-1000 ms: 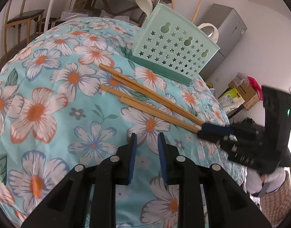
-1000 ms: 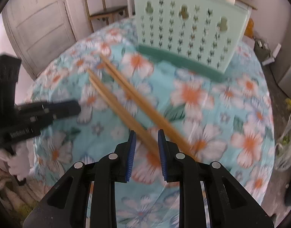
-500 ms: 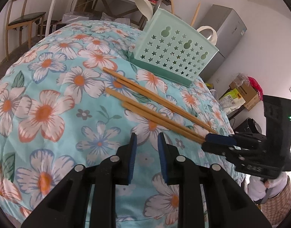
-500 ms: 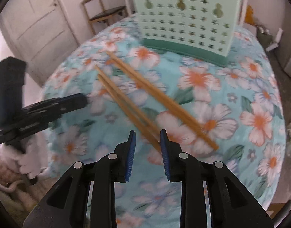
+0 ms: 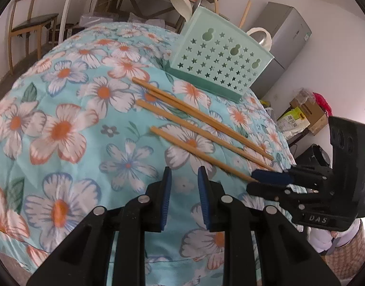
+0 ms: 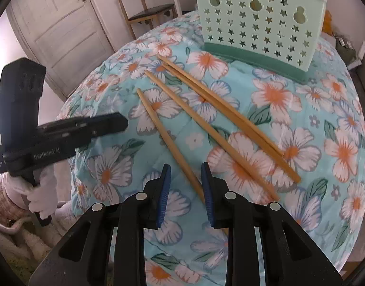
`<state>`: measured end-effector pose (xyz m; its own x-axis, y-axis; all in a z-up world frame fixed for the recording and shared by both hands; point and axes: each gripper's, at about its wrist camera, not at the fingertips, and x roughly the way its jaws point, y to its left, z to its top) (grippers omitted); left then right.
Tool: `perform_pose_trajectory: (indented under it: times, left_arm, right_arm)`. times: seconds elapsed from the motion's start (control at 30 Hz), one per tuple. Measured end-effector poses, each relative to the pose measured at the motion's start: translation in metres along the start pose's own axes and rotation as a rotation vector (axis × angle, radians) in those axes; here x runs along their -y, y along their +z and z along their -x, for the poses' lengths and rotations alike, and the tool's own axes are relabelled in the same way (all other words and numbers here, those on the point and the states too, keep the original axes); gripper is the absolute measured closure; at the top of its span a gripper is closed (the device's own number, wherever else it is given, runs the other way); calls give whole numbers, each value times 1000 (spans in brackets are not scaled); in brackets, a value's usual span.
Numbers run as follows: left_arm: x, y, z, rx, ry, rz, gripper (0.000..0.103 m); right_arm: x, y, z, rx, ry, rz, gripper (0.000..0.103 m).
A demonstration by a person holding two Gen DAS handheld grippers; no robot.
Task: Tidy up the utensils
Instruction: 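Bring the open right tool down onto the chopsticks beside the left tool, then close the right tool on one chopstick while the left tool grasps another chopstick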
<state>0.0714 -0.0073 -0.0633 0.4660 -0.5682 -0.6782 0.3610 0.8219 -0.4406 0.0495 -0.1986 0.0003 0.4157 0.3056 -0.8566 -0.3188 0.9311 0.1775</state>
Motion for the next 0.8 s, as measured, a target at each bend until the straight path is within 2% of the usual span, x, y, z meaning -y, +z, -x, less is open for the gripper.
perform_pose_trajectory:
  times: [0.17,0.2,0.23,0.3,0.37,0.43,0.6,0.8]
  left_arm:
    - [-7,2,0,-12,-76,80,71]
    - [-8,3,0,-13,-88,95,69]
    - [-9,2,0,-15,-95,106,68]
    - [-11,3,-1,-21,-115,134,67]
    - [-13,4,-2,-24,-128,153,66]
    - [-17,5,-3,-31,-157,193,66]
    - [-30,9,-7,-39,-224,299,66]
    - [-33,8,-8,-53,-273,345,67]
  right_arm:
    - [-4,-2,-9,-14,24,-6,76]
    - [-6,-3,-9,-13,29,-2,77]
    - [-9,-4,-9,-12,30,-1,85]
    - [-8,-5,-10,-16,51,-22,88]
    - [-8,-6,-10,-12,65,-48,89]
    - [-5,-7,-10,-12,95,-82,95]
    - [-4,-8,-12,-20,199,-172,98]
    - [-20,-7,-14,-33,240,-143,98]
